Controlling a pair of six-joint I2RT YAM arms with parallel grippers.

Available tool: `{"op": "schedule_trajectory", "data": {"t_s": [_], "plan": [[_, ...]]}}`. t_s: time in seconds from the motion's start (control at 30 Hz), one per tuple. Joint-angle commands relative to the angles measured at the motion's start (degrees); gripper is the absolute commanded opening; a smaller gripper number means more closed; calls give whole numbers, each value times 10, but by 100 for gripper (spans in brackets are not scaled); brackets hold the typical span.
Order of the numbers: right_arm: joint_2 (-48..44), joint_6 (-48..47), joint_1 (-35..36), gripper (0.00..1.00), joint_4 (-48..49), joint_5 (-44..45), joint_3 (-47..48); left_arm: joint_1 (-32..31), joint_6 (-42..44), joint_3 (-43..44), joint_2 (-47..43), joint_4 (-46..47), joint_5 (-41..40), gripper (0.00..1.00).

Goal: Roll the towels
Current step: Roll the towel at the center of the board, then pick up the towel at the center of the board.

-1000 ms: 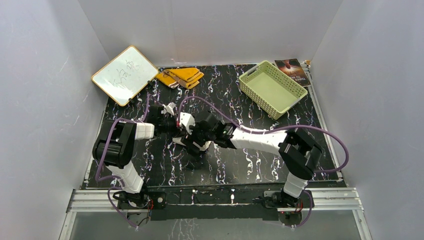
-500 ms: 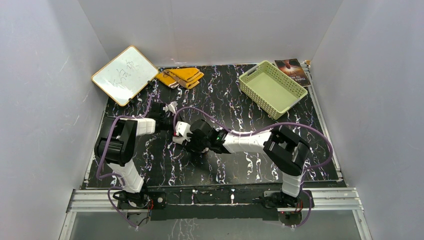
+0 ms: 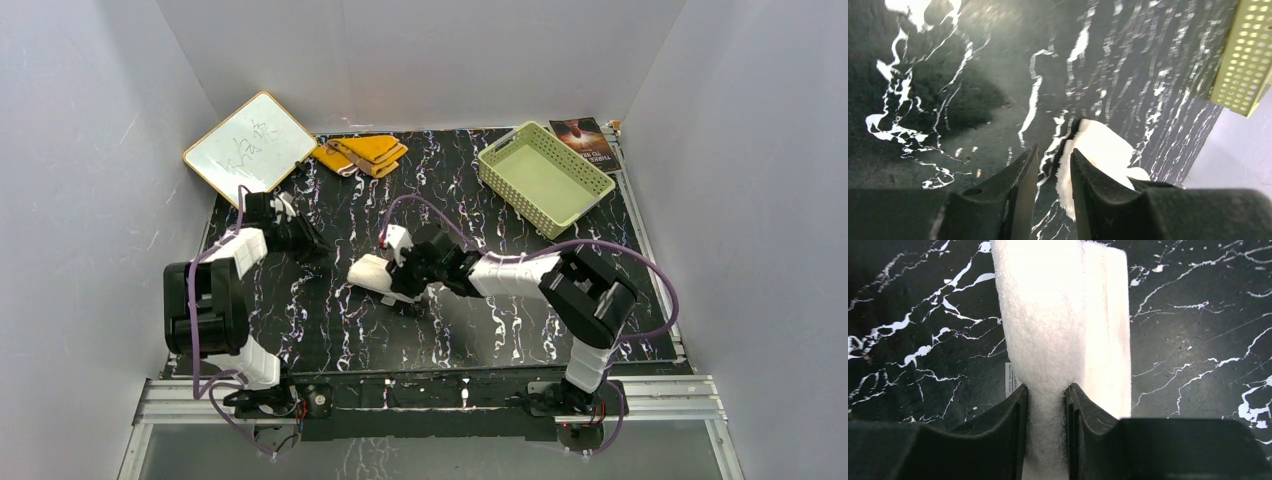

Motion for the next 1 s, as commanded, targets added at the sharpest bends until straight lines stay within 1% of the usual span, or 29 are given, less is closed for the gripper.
{"op": "schedule_trajectory", "data": {"t_s": [0.0,0.07,0.17,0.2,0.27,0.33,0.43,0.53,0.63,0.77,0.83,0.97], "plan": [[16,71,-60,21,-8,-158,6,-4,38,45,-76,-60,2,30],[45,99,-86,22,-23,-216,34,-3,33,36,-90,-46,30,32],[99,147,-124,22,-41,-322,81,-9,14,-4,-110,-8,70,35],[124,162,-133,22,-44,-347,99,-16,6,-20,-115,7,78,36],[146,197,-149,22,-36,-383,112,-39,-8,-49,-123,35,85,39],[169,232,-163,22,-22,-409,119,-72,-28,-75,-127,68,83,45],[191,292,-184,22,12,-432,117,-118,-71,-111,-125,119,63,63],[210,345,-203,22,41,-441,110,-133,-118,-144,-116,186,54,75],[223,352,-208,21,33,-439,111,-138,-154,-170,-91,260,50,83],[227,362,-208,21,34,-442,109,-142,-171,-178,-19,330,53,85],[225,364,-207,21,33,-442,107,-143,-192,-188,9,395,49,85],[217,355,-207,21,20,-434,99,-150,-238,-182,63,479,58,78]]}}
